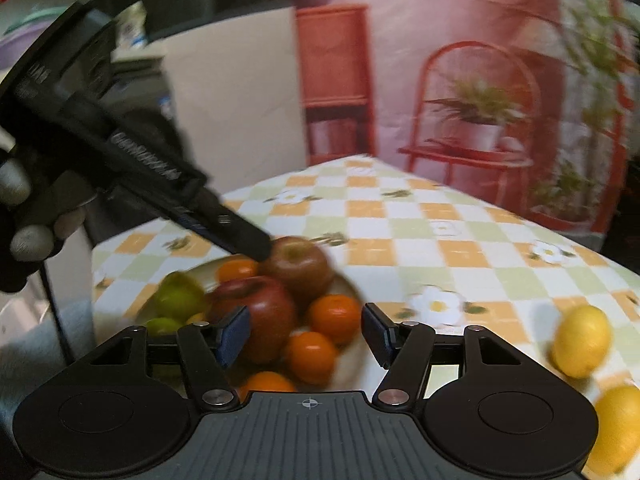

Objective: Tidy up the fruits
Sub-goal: 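Open both tools and move them toward the two yellow lemons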

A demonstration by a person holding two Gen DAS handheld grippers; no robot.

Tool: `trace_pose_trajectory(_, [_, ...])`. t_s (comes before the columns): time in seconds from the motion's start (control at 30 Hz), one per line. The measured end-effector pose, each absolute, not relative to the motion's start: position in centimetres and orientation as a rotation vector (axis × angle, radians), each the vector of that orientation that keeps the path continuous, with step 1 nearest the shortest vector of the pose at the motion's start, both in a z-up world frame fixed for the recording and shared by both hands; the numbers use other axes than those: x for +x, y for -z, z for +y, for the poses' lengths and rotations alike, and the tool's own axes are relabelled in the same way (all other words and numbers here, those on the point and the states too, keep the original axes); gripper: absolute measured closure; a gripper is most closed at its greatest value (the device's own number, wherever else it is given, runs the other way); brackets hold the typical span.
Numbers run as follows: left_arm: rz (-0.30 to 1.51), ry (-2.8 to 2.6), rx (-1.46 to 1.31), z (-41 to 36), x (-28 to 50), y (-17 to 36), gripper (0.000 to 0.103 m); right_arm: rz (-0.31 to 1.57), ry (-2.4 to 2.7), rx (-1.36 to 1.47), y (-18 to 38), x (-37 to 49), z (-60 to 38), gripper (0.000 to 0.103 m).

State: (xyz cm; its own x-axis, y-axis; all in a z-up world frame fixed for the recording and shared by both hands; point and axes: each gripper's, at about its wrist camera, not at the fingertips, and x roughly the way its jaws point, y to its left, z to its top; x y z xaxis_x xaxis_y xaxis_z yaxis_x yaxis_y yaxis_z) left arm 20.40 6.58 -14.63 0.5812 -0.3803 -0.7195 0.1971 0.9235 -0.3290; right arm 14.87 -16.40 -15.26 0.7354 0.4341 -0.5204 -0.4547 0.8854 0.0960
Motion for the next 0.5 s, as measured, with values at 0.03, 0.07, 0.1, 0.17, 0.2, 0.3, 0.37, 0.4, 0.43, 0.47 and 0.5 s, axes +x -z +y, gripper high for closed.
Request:
trace_pose_trajectory(0.03, [0.882,0.343,-0.221,6.2,20.5,14.4,0.061,0.550,-0.466,-0.022,15.2,14.6,-17.3,0.046])
trace_pose_trajectory(0.07, [0.873,0.346,-0.220,5.9,20.6,14.3,0.061,0.540,-0.444,-0.008,15.1,14.4,-18.2,0.046])
trace_pose_trajectory(0.1, [0.864,0.350,-0.218,5.4,20.7,14.1,0.061,0.528,-0.419,0.005,15.0,14.2,-19.3,0.046])
trace_pose_trajectory(0.17, [0.850,0.365,-0.212,4.4,21.0,13.7,0.061,0.507,-0.372,0.017,14.8,13.6,-21.0,0.046])
trace_pose_trajectory(0.2, [0.844,0.375,-0.208,3.7,21.2,13.5,0.061,0.494,-0.343,0.010,14.7,13.2,-22.0,0.046])
trace_pose_trajectory(0.3, [0.830,0.409,-0.192,1.7,21.7,13.1,0.061,0.464,-0.278,-0.016,14.6,12.1,-24.5,0.046])
trace_pose_trajectory(0.37, [0.826,0.434,-0.183,0.2,22.1,12.9,0.061,0.453,-0.238,-0.012,14.6,11.4,-26.3,0.046])
trace_pose_trajectory(0.4, [0.824,0.448,-0.175,-0.7,22.3,12.8,0.061,0.451,-0.215,-0.008,14.6,11.0,-27.2,0.046])
trace_pose_trajectory(0.43, [0.821,0.461,-0.165,-1.5,22.6,12.7,0.061,0.449,-0.190,-0.004,14.7,10.7,-28.2,0.046])
trace_pose_trajectory(0.47, [0.817,0.474,-0.154,-2.3,22.8,12.6,0.061,0.448,-0.168,0.002,14.8,10.5,-29.1,0.046])
trace_pose_trajectory(0.5, [0.814,0.487,-0.150,-3.0,23.0,12.6,0.061,0.448,-0.152,0.010,14.9,10.2,-30.0,0.046])
